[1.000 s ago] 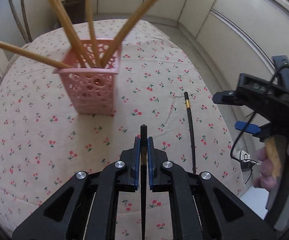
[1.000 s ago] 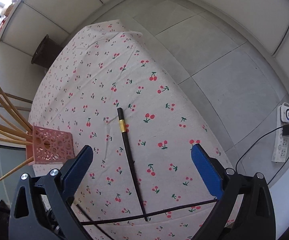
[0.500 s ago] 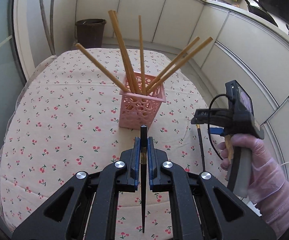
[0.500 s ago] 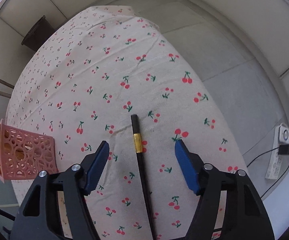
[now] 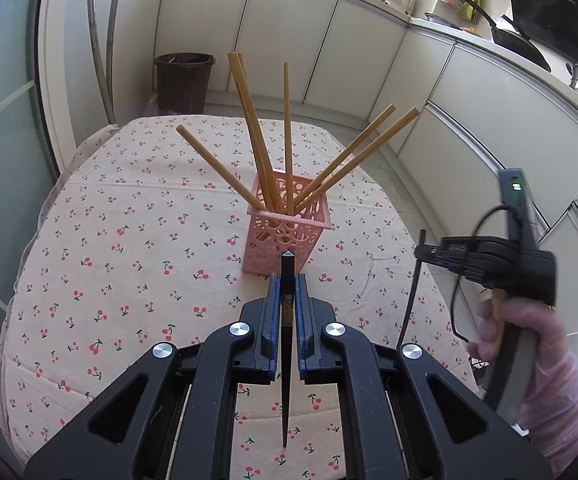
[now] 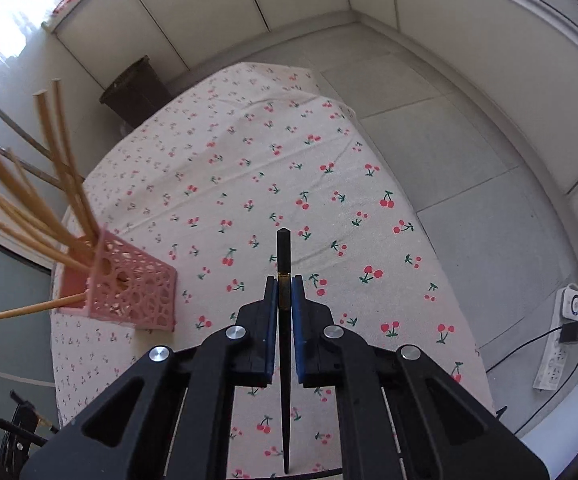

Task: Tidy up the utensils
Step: 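Close the left gripper on a black chopstick while the right gripper grasps the other, then carry the black chopsticks over the pink cup and open both grippers to drop them in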

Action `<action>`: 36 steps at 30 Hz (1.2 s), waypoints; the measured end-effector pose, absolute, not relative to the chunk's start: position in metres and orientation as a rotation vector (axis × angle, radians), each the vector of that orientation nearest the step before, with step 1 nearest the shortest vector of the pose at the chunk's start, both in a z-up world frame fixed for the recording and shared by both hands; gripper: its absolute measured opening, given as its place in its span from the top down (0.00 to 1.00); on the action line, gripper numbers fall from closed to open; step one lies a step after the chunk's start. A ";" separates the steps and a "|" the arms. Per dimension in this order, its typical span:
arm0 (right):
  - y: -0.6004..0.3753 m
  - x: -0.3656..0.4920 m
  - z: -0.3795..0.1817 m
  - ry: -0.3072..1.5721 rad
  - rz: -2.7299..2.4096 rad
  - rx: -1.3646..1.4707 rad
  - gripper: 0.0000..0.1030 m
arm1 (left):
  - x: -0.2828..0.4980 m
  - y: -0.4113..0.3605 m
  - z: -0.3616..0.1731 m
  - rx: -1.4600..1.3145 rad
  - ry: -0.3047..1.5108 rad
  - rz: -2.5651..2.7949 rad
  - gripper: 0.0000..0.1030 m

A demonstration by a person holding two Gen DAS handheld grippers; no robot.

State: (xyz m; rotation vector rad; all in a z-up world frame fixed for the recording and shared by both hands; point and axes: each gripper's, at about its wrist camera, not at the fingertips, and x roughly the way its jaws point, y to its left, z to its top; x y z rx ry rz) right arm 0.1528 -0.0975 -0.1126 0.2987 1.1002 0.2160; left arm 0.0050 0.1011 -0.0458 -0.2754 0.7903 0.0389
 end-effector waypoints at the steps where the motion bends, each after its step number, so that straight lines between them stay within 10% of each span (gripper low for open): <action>1: -0.099 0.144 -0.104 1.083 0.234 0.302 0.93 | 0.005 0.101 -0.045 -0.276 0.789 0.038 0.94; 36: -0.133 0.024 0.025 0.773 0.409 0.358 0.93 | -0.011 0.103 0.059 -0.222 0.580 0.021 0.94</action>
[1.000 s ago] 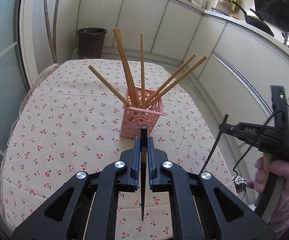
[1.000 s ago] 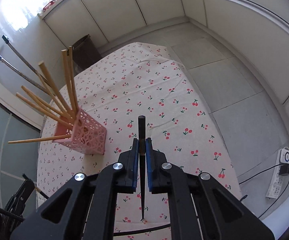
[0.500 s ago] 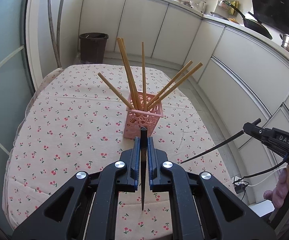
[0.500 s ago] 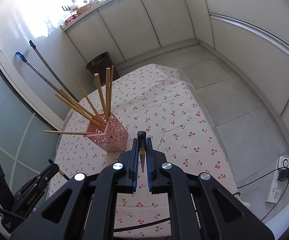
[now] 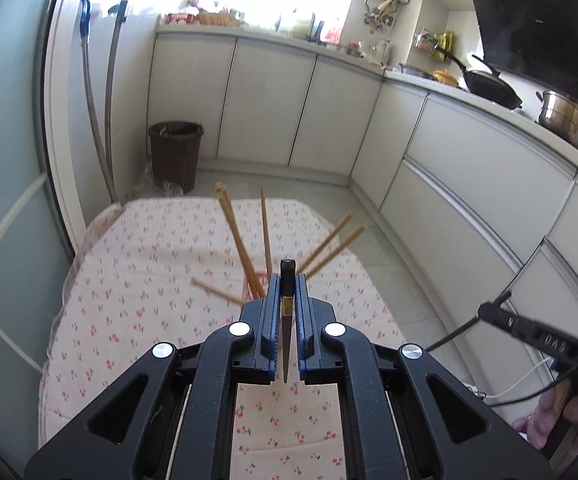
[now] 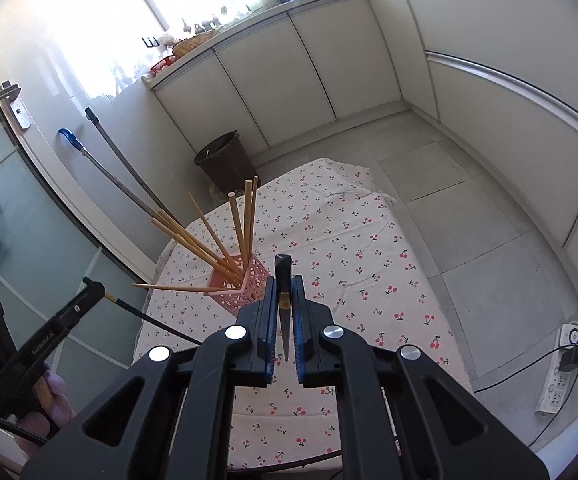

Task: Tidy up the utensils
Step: 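Carry the black chopsticks over the pink cup and open both grippers to drop them in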

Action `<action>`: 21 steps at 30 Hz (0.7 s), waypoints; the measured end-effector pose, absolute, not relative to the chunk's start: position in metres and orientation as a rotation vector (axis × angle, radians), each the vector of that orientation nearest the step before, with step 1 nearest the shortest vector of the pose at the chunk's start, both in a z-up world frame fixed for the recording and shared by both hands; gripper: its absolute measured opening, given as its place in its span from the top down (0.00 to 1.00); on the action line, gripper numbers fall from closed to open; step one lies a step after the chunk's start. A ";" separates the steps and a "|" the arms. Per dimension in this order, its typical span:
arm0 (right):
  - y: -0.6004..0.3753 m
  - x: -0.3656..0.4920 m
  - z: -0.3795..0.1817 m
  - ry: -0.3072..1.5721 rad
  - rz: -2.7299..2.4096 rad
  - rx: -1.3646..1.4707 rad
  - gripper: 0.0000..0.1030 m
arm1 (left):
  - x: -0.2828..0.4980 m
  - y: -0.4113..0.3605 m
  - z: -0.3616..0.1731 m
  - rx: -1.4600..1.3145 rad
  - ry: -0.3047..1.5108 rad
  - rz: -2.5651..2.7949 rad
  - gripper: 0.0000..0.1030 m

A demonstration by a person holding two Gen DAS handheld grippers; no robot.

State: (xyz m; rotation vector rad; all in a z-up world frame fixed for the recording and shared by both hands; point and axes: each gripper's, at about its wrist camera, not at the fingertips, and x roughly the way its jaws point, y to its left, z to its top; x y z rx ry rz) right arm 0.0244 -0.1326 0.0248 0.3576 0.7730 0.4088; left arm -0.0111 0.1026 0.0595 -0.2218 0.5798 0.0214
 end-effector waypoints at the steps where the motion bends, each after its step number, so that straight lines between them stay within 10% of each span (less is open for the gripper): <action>1: -0.133 0.024 0.027 0.770 0.412 0.360 0.93 | -0.009 0.103 0.067 -0.218 0.564 0.020 0.94; 21: -0.124 0.030 0.038 0.762 0.434 0.355 0.93 | 0.066 0.139 0.075 -0.317 0.541 0.123 0.92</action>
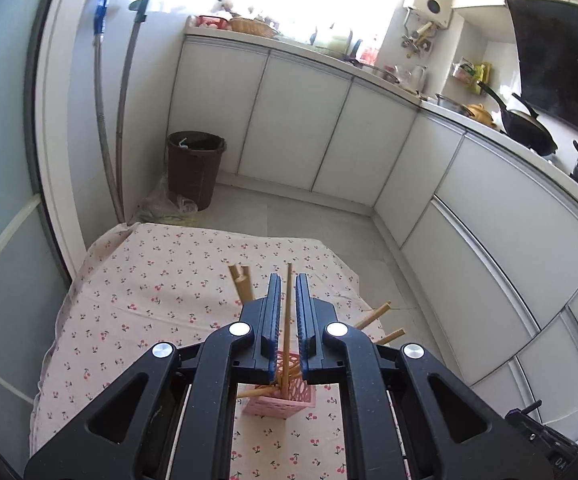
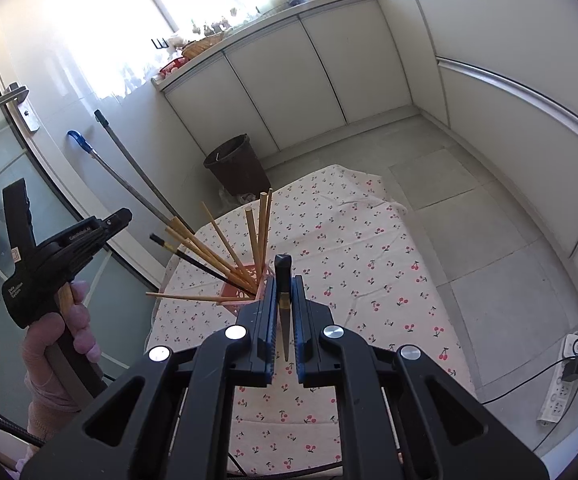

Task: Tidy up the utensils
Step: 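Carry the black chopsticks over the pink cup and open both grippers to drop them in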

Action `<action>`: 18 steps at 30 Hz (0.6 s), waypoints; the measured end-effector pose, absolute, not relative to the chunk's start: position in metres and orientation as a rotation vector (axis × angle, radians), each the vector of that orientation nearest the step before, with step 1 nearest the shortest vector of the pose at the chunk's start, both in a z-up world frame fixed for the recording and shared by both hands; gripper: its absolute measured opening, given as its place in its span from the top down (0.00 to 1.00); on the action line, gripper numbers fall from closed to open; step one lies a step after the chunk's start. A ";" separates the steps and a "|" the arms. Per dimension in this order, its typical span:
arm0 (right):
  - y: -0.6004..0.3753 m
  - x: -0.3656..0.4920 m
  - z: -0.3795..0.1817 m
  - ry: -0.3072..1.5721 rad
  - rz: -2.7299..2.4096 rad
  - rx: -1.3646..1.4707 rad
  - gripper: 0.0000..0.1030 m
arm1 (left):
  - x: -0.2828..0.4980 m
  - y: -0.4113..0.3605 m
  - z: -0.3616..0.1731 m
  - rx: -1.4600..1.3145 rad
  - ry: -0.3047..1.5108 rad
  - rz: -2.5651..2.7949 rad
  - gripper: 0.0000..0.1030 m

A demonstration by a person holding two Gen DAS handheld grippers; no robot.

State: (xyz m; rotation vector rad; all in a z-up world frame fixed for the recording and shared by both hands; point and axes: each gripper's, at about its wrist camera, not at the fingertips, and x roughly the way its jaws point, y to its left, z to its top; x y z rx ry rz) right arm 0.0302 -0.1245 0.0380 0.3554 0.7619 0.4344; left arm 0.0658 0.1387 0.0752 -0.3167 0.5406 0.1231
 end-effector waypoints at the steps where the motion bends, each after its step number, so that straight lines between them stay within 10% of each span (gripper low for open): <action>1: -0.124 0.031 0.039 0.761 0.433 0.354 0.93 | 0.061 0.140 0.075 -0.313 0.530 0.129 0.92; 18: -0.084 0.059 0.092 0.633 0.457 0.379 0.93 | 0.008 0.155 0.038 -0.342 0.597 0.123 0.92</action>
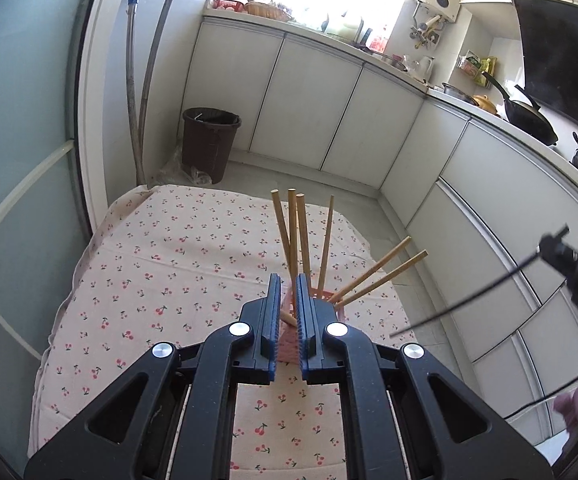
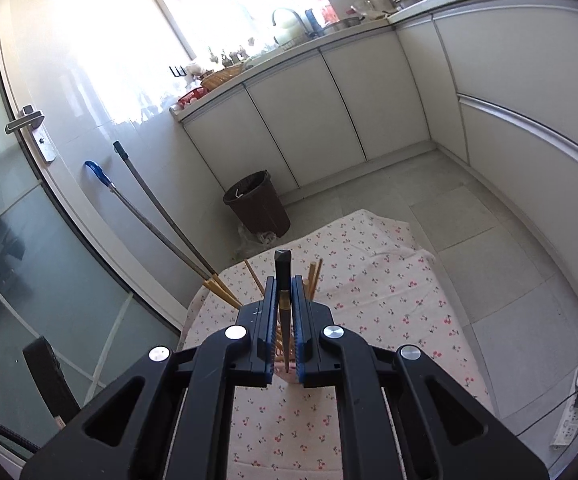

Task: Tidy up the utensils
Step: 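Carry the black chopsticks over the pink cup and open both grippers to drop them in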

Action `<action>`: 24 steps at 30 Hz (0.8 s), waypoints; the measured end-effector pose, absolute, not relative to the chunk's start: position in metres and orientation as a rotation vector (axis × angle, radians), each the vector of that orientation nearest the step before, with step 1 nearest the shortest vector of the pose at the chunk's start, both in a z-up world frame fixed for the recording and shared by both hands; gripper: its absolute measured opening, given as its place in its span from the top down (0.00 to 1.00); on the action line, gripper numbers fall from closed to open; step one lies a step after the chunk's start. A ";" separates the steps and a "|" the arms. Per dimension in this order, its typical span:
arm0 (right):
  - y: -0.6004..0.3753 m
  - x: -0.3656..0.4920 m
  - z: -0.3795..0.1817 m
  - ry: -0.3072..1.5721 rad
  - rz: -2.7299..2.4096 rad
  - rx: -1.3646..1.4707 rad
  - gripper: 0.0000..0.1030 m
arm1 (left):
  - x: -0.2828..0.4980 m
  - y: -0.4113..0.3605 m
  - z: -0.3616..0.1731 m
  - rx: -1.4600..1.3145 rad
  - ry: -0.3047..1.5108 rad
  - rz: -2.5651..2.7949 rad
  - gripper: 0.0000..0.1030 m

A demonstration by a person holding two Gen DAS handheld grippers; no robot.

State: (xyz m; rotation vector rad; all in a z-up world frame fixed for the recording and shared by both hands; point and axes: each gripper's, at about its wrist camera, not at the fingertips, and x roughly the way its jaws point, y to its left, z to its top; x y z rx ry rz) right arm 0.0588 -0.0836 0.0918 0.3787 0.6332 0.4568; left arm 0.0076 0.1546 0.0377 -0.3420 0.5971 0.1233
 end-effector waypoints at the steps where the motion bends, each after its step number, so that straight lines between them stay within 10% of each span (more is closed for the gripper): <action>1: -0.078 0.063 0.095 0.628 0.456 0.371 0.93 | 0.007 0.156 0.038 -0.343 0.594 0.124 0.92; 17: -0.018 0.119 0.039 0.686 0.415 0.335 0.88 | 0.008 0.167 0.036 -0.311 0.570 0.175 0.89; 24: -0.038 0.060 0.052 0.628 0.359 0.225 0.66 | -0.016 0.136 0.054 -0.172 0.456 0.272 0.35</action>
